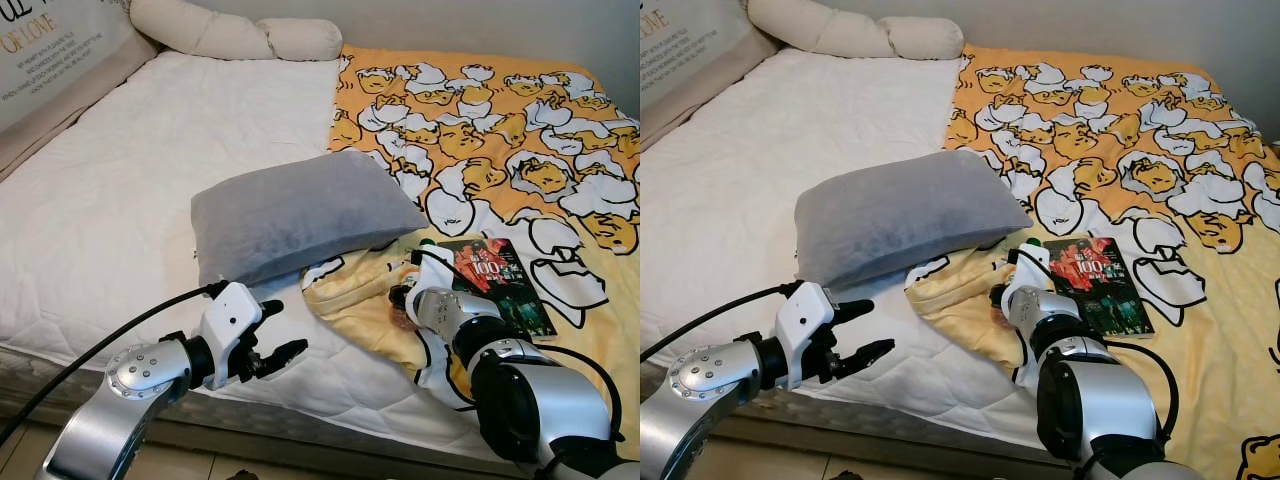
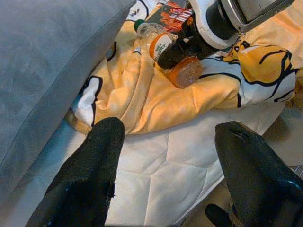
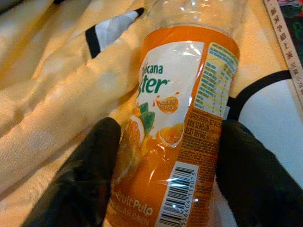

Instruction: Clean up the room

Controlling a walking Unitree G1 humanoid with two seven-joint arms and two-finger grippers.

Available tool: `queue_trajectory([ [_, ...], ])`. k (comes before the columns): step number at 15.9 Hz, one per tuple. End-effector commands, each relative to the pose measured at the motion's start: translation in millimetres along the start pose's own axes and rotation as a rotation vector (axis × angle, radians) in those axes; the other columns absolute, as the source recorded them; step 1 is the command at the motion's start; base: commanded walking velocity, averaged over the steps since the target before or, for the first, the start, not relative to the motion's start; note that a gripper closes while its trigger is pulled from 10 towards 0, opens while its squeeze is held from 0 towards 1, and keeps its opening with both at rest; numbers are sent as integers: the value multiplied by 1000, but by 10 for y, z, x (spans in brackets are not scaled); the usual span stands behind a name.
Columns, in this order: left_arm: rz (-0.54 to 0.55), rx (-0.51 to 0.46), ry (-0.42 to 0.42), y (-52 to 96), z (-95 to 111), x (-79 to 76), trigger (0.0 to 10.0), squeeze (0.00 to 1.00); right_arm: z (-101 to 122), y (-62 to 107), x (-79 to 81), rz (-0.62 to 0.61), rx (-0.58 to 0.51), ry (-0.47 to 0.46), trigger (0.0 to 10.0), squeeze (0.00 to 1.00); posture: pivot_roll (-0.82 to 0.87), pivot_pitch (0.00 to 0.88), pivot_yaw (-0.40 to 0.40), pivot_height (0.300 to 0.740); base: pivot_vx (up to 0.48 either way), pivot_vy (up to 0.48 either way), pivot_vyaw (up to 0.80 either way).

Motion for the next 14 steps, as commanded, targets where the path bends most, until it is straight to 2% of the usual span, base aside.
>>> queue_trajectory([
  [1,0,-5,-11,-9,31,13,10000,0,78,12,-52,-13,-19,-34,0,0,29,0,-21,740,0,0,0],
  [2,21,-20,-1,-12,44,28,10000,0,164,27,-68,-1,-55,-64,0,0,25,0,-23,740,0,0,0],
  [4,82,-73,15,-19,86,63,10000,0,406,89,-86,29,-211,-70,0,0,11,0,-18,740,0,0,0],
  [6,167,-138,48,-16,139,111,10000,0,612,290,-94,47,-448,-48,0,0,-17,0,5,740,0,0,0],
  [7,176,-145,51,-14,144,115,10000,0,627,327,-95,45,-476,-46,0,0,-17,0,5,740,0,0,0],
  [8,229,-153,64,0,145,149,10000,0,653,514,-62,95,-591,-84,6353,0,-37,0,23,740,0,0,0],
  [9,303,-162,62,17,150,201,10000,0,651,733,4,182,-716,-60,10000,0,-45,0,32,740,0,0,0],
  [10,334,-170,61,22,153,223,10000,0,634,806,43,217,-764,-12,10000,0,-52,0,39,740,0,0,0],
  [12,493,-202,63,4,184,334,10000,0,312,1006,251,480,-773,125,10000,0,-44,0,40,740,0,0,400],
  [14,569,-228,92,10,201,375,10000,0,154,1100,300,564,-769,188,10000,0,-53,0,40,740,0,0,800],
])
Point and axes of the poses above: a point about 5 cm out from each wrist's last joint towards the gripper, its own y axis pointing back from the gripper into the wrist, its own z axis along the axis of the wrist's last joint, x = y × z, the point moved 1 cm from there along -y, pointing out of the wrist towards the gripper, and after that the axes turned 3 degrees about y, right-handed, at the moved point
